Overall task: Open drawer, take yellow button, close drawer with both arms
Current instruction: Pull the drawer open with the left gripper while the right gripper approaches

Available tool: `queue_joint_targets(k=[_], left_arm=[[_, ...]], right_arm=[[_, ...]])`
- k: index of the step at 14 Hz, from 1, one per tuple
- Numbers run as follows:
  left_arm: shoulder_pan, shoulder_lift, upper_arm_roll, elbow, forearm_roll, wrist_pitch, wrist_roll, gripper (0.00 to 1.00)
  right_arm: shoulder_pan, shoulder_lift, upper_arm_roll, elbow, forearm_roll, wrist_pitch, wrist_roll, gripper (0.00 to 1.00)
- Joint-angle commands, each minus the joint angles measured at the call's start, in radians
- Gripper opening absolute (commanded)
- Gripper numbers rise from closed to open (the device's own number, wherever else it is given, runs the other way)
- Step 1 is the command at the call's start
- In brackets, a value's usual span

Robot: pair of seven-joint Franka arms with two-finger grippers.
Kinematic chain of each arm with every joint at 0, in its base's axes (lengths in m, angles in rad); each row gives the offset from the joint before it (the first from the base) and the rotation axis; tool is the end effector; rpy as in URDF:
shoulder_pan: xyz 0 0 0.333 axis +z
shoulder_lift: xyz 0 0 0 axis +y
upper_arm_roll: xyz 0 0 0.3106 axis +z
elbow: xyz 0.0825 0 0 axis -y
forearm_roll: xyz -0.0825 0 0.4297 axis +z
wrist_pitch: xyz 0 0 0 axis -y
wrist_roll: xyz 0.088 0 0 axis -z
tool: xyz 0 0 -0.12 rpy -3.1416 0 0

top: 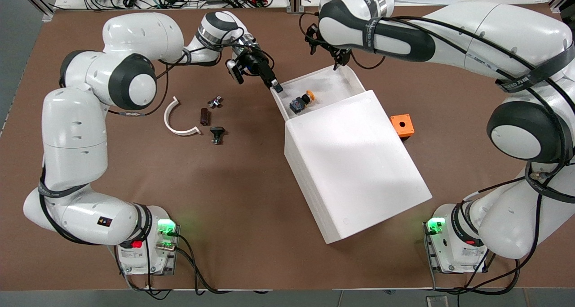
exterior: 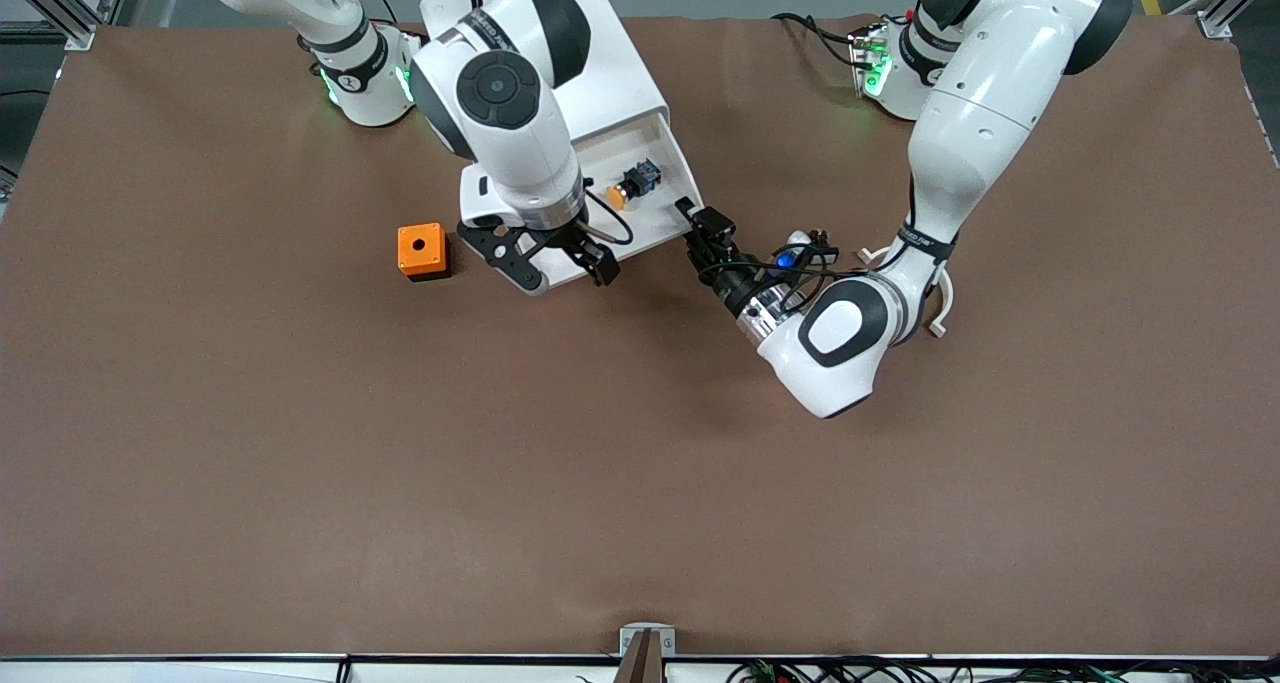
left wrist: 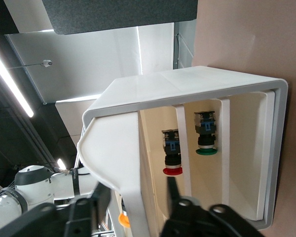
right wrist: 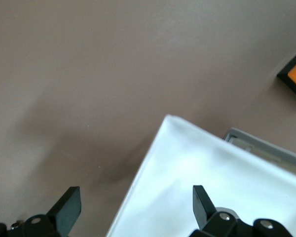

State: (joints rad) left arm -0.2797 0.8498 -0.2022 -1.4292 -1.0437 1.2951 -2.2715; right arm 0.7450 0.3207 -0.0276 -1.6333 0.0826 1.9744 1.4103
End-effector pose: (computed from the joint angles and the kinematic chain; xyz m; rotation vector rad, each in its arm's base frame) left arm 0.5499 -0.3973 0.1988 -1.0105 -1.6804 1.6717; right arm 0.5194 0.4635 0.3997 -2.8901 1.0929 0.0759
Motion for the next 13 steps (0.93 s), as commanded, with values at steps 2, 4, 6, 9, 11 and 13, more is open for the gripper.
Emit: queue_joint_targets(k=[2,4,6,9,11,13], left_arm=[[0.002,0.003,0.001,0.029,-0.016,0.004,0.068,1.00],[0.005,0.003,0.000,0.042,-0.018,0.003,0.171,1.00],[0.020,0.002,0.000,0.047,-0.035,-0.004,0.263,1.00],[0.039,-0.004,-0.002,0.053,-0.032,-0.025,0.383,1.00],[0.046,-0.006,0.000,0.084,-0.027,-0.051,0.455,1.00],[0.047,-0.005,0.003,0.105,-0.010,-0.065,0.515,1.00]], right_arm=[[0.045,-0.023,-0.011,-0.025,-0.012,-0.003,0.068,1.00],[0.066,-0.017,-0.011,-0.025,-0.012,-0.005,0.096,1.00],[0.089,-0.012,-0.011,-0.023,-0.012,-0.020,0.114,1.00],[0.112,-0.009,-0.011,-0.022,-0.010,-0.048,0.124,1.00],[0.126,-0.012,-0.011,-0.019,-0.009,-0.072,0.125,1.00],[0.138,-0.012,-0.011,-0.019,-0.009,-0.080,0.163,1.00]])
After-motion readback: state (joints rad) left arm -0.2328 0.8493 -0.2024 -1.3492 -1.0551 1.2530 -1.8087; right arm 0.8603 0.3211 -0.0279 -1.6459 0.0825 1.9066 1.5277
